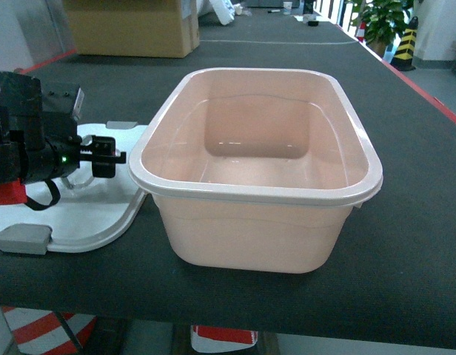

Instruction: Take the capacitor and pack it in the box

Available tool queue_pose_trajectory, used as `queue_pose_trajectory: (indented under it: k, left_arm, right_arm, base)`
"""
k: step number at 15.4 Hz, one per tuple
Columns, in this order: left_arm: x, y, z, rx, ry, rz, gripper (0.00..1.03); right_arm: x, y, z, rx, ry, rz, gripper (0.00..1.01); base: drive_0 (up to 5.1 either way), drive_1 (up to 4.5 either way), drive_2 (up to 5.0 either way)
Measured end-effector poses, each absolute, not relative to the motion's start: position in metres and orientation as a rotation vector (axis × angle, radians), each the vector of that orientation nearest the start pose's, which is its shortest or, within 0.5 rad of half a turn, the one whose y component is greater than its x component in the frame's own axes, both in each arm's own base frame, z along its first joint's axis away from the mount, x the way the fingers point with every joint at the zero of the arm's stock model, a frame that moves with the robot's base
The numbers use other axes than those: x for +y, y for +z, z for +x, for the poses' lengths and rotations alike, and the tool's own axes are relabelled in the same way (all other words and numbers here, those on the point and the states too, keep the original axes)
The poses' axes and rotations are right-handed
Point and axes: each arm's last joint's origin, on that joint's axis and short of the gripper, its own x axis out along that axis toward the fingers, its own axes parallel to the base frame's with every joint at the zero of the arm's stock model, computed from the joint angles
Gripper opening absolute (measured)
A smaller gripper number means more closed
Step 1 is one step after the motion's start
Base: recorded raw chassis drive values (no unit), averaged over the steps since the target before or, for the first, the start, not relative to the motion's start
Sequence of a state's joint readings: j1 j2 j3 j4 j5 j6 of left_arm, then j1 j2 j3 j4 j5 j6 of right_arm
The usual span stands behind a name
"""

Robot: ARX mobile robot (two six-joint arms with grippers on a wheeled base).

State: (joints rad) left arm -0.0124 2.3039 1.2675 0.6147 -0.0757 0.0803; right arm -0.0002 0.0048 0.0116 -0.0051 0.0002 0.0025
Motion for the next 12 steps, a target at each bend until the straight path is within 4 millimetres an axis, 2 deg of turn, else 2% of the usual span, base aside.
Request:
queue_pose_trajectory:
  k: [1,5,6,10,12]
  left_arm:
    - [-0.003,0.076,0.463,0.442,0.046,0.097,0.56]
    - [0.004,0.078,0.467,0.439,0.067,0.095,0.06]
    - [0.005,0.078,0.467,0.434,0.066,0.095,0.02]
    - [0.018,0.085,0.469,0.432,0.051,0.085,0.02]
    - [0.036,0.122,0.467,0.377,0.053,0.091,0.02]
  right_arm:
    - [0.0,0.167,0.097,-0.001,0.0,0.002,0.98]
    - [0.0,0.167,0.097,-0.001,0.0,0.002,0.98]
    - [0.0,0.167,0.097,-0.001,0.0,0.002,0.98]
    - [0.0,0.167,0.097,-0.002,0.0,0.002,0.98]
    - [0.0,0.167,0.097,-0.001,0.0,0.002,0.98]
  base:
    - [0.0,0.0,0.0]
    - [0.0,0.0,0.0]
    - [0.0,0.0,0.0]
    - [0.0,0.0,0.0]
    - [0.0,0.0,0.0]
